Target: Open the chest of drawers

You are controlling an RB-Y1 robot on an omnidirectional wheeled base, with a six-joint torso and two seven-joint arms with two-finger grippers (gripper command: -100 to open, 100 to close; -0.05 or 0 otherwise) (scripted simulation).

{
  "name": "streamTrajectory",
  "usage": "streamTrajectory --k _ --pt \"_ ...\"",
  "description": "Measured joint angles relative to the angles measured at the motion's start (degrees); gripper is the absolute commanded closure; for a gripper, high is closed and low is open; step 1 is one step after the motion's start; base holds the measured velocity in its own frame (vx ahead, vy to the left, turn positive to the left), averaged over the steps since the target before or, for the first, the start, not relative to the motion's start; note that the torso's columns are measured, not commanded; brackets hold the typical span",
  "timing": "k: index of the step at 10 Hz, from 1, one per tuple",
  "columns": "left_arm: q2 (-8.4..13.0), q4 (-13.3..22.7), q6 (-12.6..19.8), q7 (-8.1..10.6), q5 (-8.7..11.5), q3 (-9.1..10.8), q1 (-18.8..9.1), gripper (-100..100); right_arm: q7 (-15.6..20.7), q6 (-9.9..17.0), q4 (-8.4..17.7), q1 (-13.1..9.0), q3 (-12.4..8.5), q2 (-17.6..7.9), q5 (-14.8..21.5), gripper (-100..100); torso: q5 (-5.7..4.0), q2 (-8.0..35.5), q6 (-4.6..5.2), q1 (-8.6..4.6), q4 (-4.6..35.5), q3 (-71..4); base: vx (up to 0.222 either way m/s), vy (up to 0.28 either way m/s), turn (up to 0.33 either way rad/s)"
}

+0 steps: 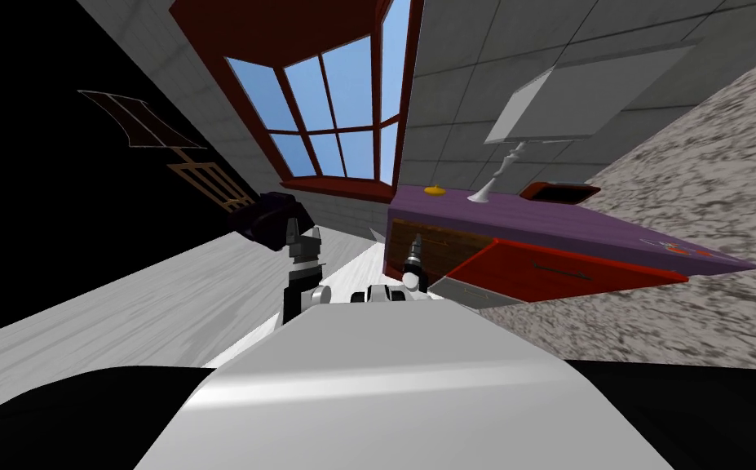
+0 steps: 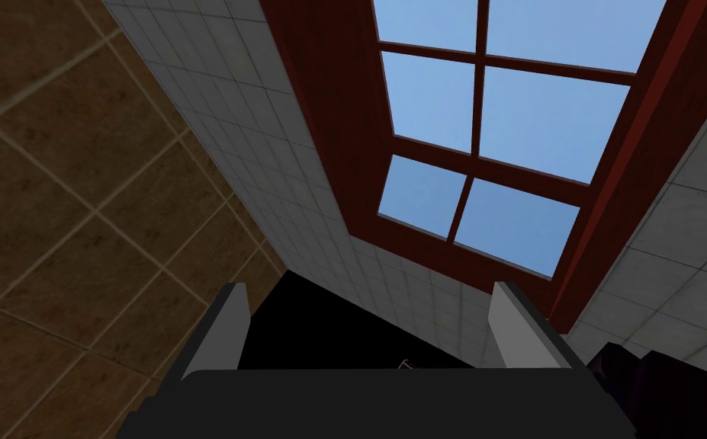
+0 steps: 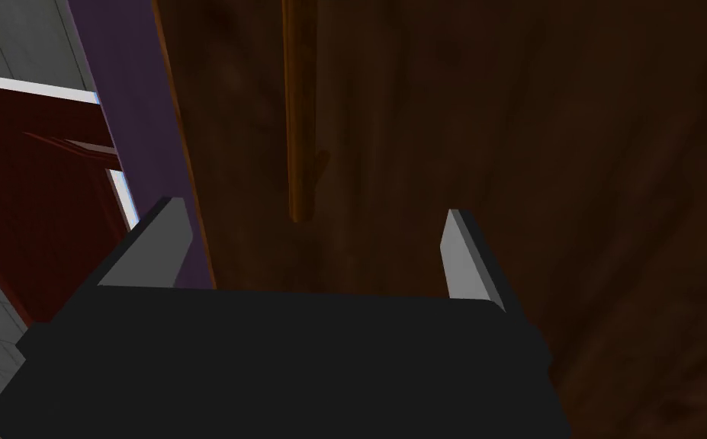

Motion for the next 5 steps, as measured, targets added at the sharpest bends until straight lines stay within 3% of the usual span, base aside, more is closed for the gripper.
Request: streamTrajectory --k 2,5 --pt "-0.01 0.00 0.00 0.00 0.00 -0.01 -0.01 0 -0.83 -0.56 0.31 0.35 0.31 -0.39 0.33 100 0.05 0.01 0.00 0.12 0.02 0.02 -0.070 0.017 -0.019" --pt "-0.02 0.00 0.00 0.00 0.00 -0.02 -0.03 0 0.60 0.07 -0.75 0.36 0.41 0.25 0.04 100 0.06 0.07 -0.01 0.19 0.03 0.05 -0.172 0.080 -0.028"
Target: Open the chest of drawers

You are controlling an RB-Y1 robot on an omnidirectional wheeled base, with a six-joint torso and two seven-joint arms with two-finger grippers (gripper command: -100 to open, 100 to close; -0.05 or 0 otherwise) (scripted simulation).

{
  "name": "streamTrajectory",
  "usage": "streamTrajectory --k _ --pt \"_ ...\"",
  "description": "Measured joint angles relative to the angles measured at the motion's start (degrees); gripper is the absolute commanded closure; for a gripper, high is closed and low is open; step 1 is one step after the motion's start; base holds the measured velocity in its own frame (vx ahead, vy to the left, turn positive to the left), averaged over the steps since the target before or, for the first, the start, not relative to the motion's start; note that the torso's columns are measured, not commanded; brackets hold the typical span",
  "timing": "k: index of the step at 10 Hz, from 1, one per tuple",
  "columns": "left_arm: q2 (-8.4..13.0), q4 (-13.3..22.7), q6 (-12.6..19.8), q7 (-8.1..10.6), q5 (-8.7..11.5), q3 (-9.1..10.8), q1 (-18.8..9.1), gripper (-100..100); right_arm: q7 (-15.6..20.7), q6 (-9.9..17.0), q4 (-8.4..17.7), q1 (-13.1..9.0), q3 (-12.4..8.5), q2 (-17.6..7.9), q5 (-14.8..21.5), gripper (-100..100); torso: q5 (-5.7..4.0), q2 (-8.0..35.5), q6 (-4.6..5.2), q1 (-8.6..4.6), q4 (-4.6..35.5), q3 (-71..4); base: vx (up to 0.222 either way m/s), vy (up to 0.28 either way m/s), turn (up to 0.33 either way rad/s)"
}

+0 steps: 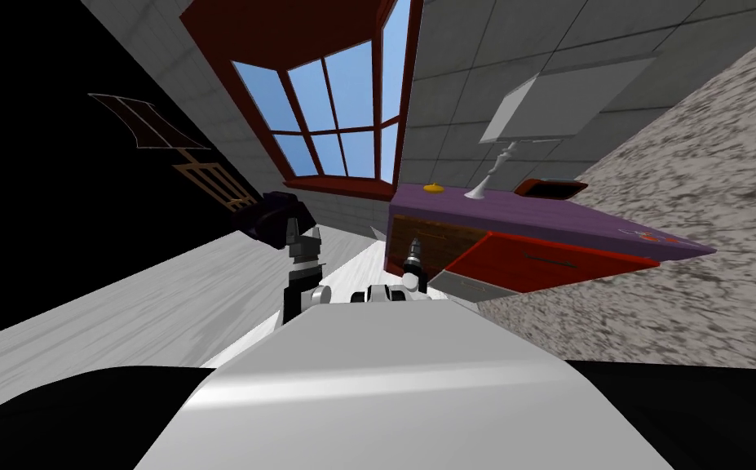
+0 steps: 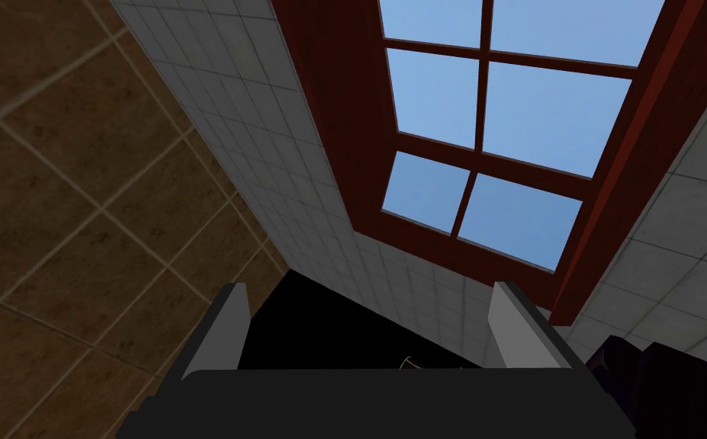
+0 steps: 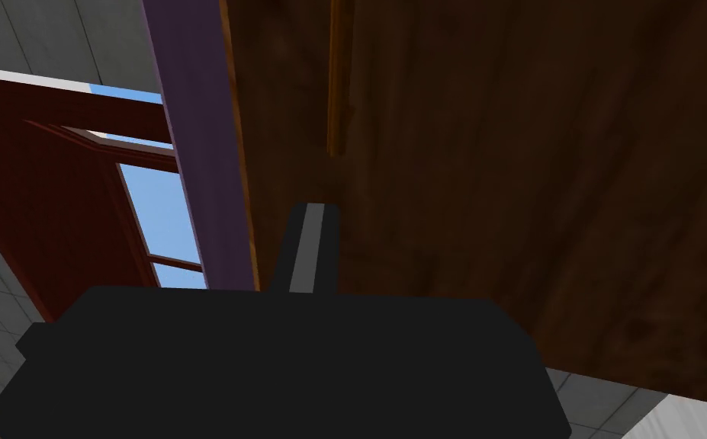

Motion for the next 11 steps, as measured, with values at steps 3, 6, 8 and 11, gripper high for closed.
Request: streamTrajectory --k 3,6,8,11 --pt "0.02 -0.01 0.00 0.00 0.00 0.02 0.03 0 0.28 0.27 -0.22 0.02 0.09 0.19 -0.12 -100 -0.16 -0.79 0.01 -0.61 -0.22 -0.48 0.028 -0.051 0.008" --pt "0.03 -0.01 -0.01 0.00 0.00 0.03 0.05 0 -0.08 0.72 -0.29 -0.10 -0.18 0.01 -0.60 -100 -0.08 -0.27 0.01 -0.26 -0.08 -0.17 0.118 -0.130 0.012" --pt "0.01 -0.01 0.00 0.00 0.00 0.01 0.02 0 -0.23 1.15 -0.65 0.08 -1.05 -0.65 -1.18 -100 0.09 0.21 -0.01 0.32 0.06 0.13 0.020 0.037 0.068" --pt "0.00 -0.01 0.00 0.00 0.00 0.00 0.02 0 -1.16 3.12 -1.42 0.34 -4.49 -3.07 -3.41 -100 -0.04 -0.16 0.01 -0.16 -0.05 -0.11 0.004 0.074 0.076"
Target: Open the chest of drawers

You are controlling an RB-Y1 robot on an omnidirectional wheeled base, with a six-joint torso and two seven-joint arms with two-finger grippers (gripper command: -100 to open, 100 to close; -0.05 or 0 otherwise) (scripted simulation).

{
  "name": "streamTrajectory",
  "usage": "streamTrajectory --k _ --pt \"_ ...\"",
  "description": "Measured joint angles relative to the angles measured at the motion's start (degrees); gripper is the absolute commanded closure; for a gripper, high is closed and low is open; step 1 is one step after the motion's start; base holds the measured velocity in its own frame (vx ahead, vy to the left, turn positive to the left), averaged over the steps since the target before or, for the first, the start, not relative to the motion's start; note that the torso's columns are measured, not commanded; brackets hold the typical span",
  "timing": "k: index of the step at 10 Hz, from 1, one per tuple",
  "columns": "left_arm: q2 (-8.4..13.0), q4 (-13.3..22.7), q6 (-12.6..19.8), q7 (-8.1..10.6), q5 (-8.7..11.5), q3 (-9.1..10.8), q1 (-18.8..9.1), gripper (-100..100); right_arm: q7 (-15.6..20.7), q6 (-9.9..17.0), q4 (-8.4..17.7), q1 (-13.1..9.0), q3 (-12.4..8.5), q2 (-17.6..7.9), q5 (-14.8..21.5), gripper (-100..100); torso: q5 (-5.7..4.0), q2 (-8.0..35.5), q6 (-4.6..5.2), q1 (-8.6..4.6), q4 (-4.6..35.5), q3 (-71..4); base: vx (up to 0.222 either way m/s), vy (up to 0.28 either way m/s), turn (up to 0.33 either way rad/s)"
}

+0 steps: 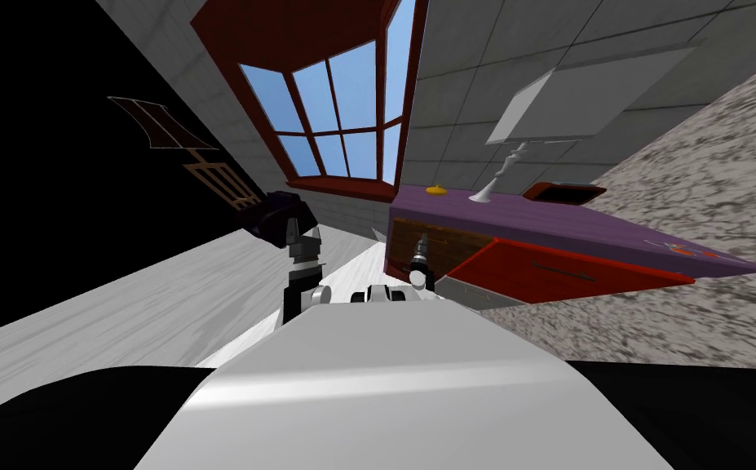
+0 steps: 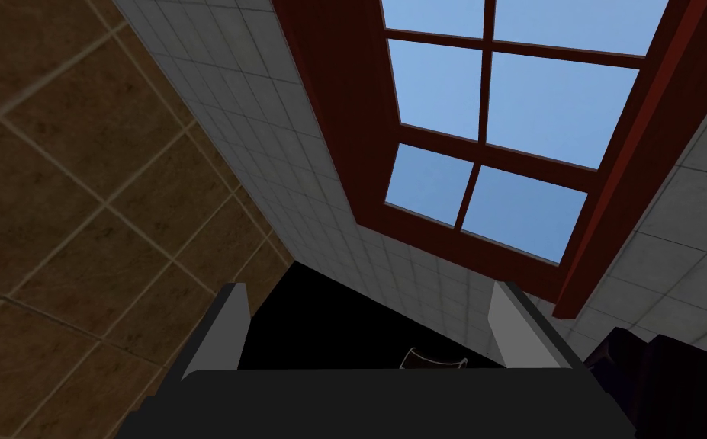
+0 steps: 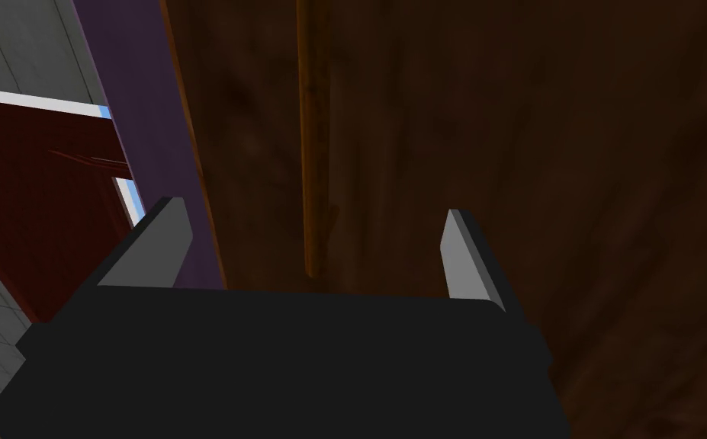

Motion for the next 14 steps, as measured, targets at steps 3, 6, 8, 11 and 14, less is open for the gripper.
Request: streamTrajectory --k 3,6,8,11,14 --pt "0.01 0.00 0.00 0.00 0.00 0.01 0.01 0 -0.63 1.63 -0.76 0.26 -2.71 -1.92 -1.81 100 -0.04 -0.02 0.00 -0.15 -0.01 -0.01 0.003 0.019 -0.013" --pt "0.02 0.00 0.00 0.00 0.00 0.02 0.01 0 0.46 -0.17 0.00 -0.17 0.88 0.85 0.41 100 -0.04 0.06 0.04 -0.16 0.02 0.05 -0.012 -0.078 -0.070" --pt "0.01 0.00 0.00 0.00 0.00 0.02 0.00 0 0.96 -1.66 0.92 -0.70 3.30 2.61 2.07 100 -0.01 -0.02 0.05 -0.04 -0.04 -0.01 -0.010 -0.047 -0.036" --pt "0.00 0.00 0.00 0.00 0.00 0.00 -0.02 0 1.42 -0.79 0.94 -1.53 2.48 2.54 1.36 100 -0.01 0.28 0.06 0.05 0.01 0.19 -0.142 0.066 0.003" --pt "0.00 0.00 0.00 0.00 0.00 0.00 -0.02 0 2.62 1.19 0.74 -2.06 0.69 2.32 -0.46 100 0.11 0.16 0.05 0.02 0.19 0.08 -0.148 0.080 -0.004"
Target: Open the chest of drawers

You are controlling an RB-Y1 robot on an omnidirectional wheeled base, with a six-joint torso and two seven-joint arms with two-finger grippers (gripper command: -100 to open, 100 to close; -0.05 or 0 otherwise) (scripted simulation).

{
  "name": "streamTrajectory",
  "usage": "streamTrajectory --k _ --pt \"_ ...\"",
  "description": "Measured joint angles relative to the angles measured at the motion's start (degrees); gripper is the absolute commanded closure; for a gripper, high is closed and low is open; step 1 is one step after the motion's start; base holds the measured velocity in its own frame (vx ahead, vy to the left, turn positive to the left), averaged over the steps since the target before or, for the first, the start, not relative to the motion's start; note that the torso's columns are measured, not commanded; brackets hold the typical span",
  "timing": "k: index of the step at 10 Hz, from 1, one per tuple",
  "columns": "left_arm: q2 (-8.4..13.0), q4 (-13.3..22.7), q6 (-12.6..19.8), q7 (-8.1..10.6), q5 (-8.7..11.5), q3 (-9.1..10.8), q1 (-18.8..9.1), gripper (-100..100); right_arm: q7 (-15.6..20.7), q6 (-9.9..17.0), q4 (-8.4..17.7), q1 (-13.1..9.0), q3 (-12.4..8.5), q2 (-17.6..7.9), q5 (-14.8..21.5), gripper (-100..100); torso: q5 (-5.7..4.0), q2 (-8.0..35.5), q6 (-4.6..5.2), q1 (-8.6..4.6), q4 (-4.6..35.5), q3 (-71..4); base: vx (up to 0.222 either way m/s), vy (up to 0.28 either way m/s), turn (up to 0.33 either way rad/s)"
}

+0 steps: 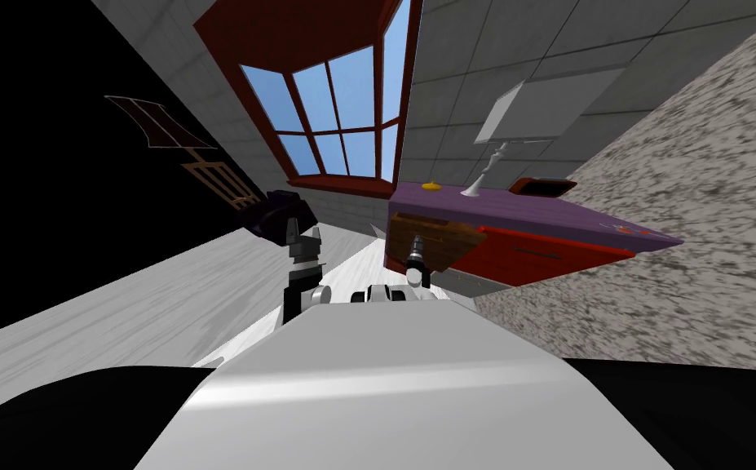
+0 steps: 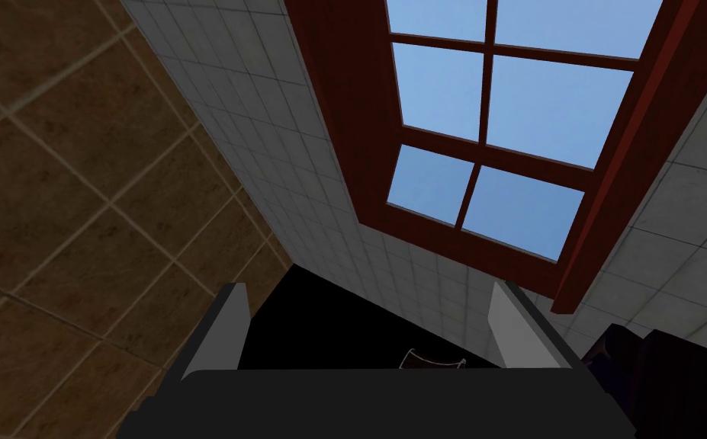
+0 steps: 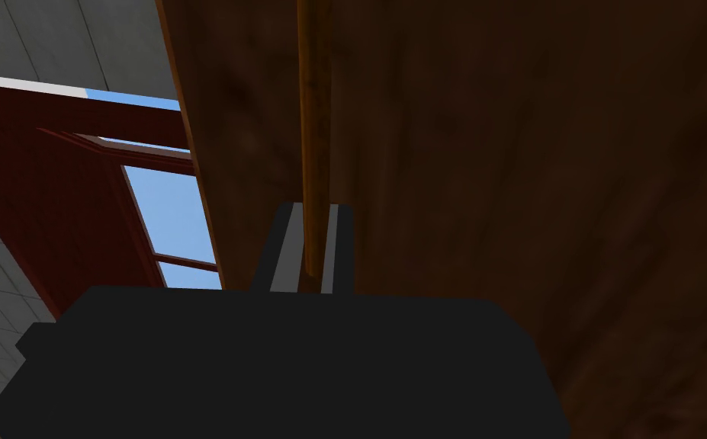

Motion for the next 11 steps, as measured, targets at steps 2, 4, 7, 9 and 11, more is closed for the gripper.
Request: streamTrajectory --k 2,4,7,9,11 --pt "0.01 0.00 0.00 0.00 0.00 0.01 0.01 0 -0.02 0.31 0.20 0.04 -0.11 -0.05 -0.20 100 -0.03 -0.14 -0.01 -0.02 -0.08 -0.10 -0.129 0.058 -0.007" --pt "0.00 0.00 0.00 0.00 0.00 0.00 0.00 0 0.02 0.53 -0.11 -0.13 -0.35 -0.16 -0.27 100 -0.05 0.15 -0.01 0.07 -0.08 0.11 -0.189 0.095 -0.012" --pt "0.01 0.00 0.00 0.00 0.00 0.01 0.01 0 0.02 0.81 -0.03 0.17 -0.55 -0.31 -0.50 -100 0.03 -0.25 -0.08 -0.01 0.01 -0.14 -0.094 0.052 -0.027" --pt "0.01 0.00 0.00 0.00 0.00 0.01 0.02 0 1.99 2.00 -0.60 -0.52 -1.20 0.55 -1.80 -100 -0.11 -0.36 -0.05 -0.11 -0.22 -0.21 -0.011 -0.002 -0.079" --pt "0.01 0.00 0.00 0.00 0.00 0.01 0.02 0 4.83 3.57 -1.81 -0.97 -1.89 1.58 -3.41 -100 -0.10 -0.22 -0.06 -0.05 -0.18 -0.11 -0.004 -0.002 -0.028"
